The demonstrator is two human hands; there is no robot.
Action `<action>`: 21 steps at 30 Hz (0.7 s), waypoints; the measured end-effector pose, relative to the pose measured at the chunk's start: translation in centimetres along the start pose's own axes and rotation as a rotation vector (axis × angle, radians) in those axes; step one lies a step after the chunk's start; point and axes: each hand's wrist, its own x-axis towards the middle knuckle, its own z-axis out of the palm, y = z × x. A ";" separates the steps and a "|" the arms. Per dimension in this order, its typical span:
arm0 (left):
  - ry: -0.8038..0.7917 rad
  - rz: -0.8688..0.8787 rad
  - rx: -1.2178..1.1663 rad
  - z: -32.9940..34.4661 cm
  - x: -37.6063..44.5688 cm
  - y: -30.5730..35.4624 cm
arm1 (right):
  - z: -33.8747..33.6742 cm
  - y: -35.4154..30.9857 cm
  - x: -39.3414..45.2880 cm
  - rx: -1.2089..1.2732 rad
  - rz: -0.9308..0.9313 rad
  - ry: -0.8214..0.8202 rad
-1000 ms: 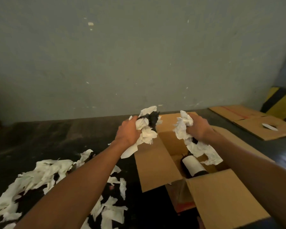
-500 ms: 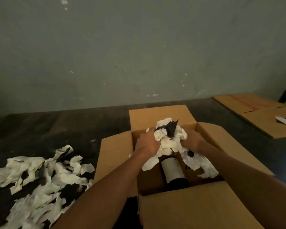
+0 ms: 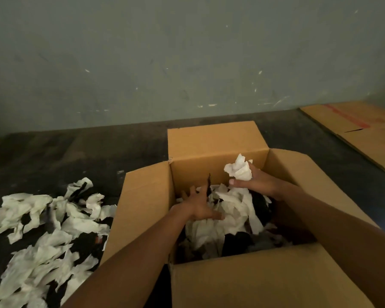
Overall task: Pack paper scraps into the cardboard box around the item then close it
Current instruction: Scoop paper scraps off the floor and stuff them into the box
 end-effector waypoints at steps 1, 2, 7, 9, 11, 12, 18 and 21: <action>0.004 0.014 0.025 0.2 0.1 -0.1 | -0.2 0.2 0.2 0.000 0.005 -0.008; 0.017 0.028 0.046 0.5 0.2 -0.2 | -0.4 0.5 0.4 -0.048 0.022 -0.009; -0.012 0.109 0.245 2.2 1.5 -0.6 | -0.6 2.3 1.5 -0.412 0.313 -0.104; -0.053 0.069 0.351 2.6 1.9 -0.4 | 0.3 2.5 1.8 -0.322 0.322 -0.178; -0.078 -0.026 0.418 3.0 2.3 -0.5 | 1.9 2.5 2.0 -0.220 0.239 -0.186; -0.082 -0.080 0.460 3.1 2.5 -0.6 | 2.7 2.4 1.9 -0.167 0.165 -0.171; -0.076 -0.114 0.406 1.8 1.9 0.0 | 2.4 2.6 2.9 -0.524 -0.009 -0.143; -0.184 -0.049 0.331 2.6 2.3 -0.2 | 2.0 5.3 2.4 -0.777 0.125 -0.316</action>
